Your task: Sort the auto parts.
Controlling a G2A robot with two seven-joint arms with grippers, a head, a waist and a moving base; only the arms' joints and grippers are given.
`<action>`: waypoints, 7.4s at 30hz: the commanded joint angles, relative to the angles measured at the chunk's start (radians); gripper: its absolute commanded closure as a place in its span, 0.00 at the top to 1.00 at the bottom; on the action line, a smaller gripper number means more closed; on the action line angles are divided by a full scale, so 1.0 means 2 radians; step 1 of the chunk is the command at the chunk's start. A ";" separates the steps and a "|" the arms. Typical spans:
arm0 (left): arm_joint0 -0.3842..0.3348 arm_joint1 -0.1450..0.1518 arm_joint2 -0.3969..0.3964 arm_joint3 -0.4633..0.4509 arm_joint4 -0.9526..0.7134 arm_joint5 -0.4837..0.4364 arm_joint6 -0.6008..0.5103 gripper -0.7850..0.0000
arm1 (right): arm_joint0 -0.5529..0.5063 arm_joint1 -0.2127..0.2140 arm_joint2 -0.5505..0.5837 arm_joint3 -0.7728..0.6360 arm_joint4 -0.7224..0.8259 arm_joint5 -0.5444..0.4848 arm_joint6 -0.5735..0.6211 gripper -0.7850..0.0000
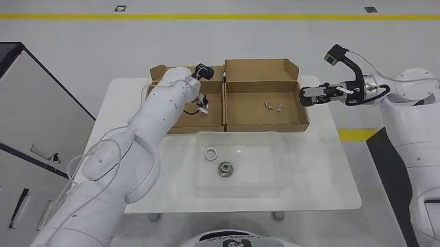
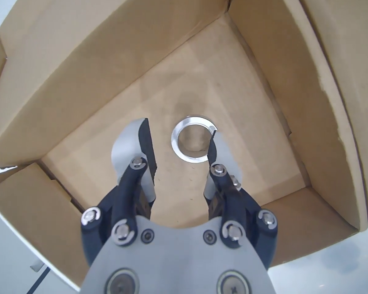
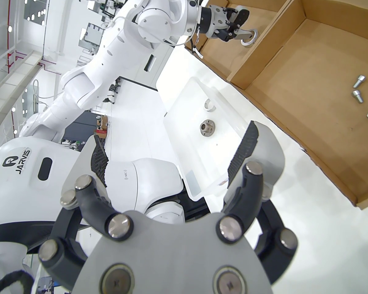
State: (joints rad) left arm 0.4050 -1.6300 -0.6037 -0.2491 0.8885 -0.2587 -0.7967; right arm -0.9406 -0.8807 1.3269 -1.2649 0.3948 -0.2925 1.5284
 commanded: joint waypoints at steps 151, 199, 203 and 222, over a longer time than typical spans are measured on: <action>0.114 0.170 0.186 -0.604 -0.150 -0.050 -0.320 0.62 | 0.000 0.000 0.000 0.000 0.000 0.000 0.000 1.00; 0.122 0.152 0.185 -0.573 -0.132 -0.056 -0.326 0.42 | 0.000 0.000 0.000 0.000 0.000 0.000 0.000 1.00; 0.124 0.150 0.187 -0.568 -0.134 -0.059 -0.323 0.28 | 0.000 0.000 0.000 0.000 0.000 0.000 0.000 1.00; 0.126 0.150 0.175 -0.574 -0.126 -0.058 -0.324 0.00 | 0.000 0.000 0.000 0.000 0.000 0.000 0.000 1.00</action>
State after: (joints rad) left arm 0.6552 -1.3300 -0.2530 -1.3972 0.6372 -0.3740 -1.4456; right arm -0.9406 -0.8807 1.3269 -1.2649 0.3948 -0.2925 1.5284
